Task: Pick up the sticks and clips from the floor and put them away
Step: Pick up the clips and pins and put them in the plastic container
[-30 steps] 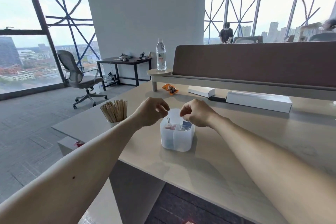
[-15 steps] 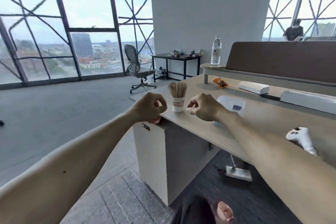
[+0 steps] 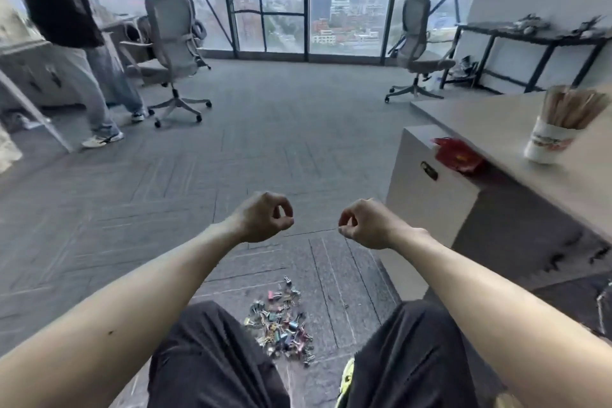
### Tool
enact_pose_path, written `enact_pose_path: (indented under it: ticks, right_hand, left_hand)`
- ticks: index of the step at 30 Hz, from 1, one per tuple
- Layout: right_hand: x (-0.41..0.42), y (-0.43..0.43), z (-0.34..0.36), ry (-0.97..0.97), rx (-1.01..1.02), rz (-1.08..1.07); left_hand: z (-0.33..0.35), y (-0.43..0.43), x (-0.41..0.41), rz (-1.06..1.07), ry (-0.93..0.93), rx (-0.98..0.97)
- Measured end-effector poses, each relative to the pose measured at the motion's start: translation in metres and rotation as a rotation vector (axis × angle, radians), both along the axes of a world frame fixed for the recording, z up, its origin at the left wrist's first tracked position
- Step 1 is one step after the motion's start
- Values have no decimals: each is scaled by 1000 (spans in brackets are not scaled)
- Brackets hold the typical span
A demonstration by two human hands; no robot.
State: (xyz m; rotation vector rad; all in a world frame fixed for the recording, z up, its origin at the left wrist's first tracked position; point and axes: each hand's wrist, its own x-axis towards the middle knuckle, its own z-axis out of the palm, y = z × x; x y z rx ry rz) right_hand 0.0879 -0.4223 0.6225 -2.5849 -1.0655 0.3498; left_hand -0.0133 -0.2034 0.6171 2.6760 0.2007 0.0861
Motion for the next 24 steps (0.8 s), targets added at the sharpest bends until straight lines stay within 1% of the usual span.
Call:
enact_pose_path:
  ticks: [7, 12, 17, 21, 24]
  right_hand:
    - [-1, 61, -91, 176, -141, 88]
    - [1, 92, -155, 275, -237, 115]
    - [11, 118, -245, 371, -380, 156]
    - [28, 135, -319, 401, -511, 250]
    - [51, 151, -371, 416, -568, 271]
  left_hand:
    - [-91, 62, -40, 156, 257, -46]
    - [-160, 95, -46, 216, 399, -107]
    - [-257, 125, -36, 172, 619, -83]
    - [-335, 144, -22, 59, 831, -13]
    - [-382, 159, -2, -16, 928, 34]
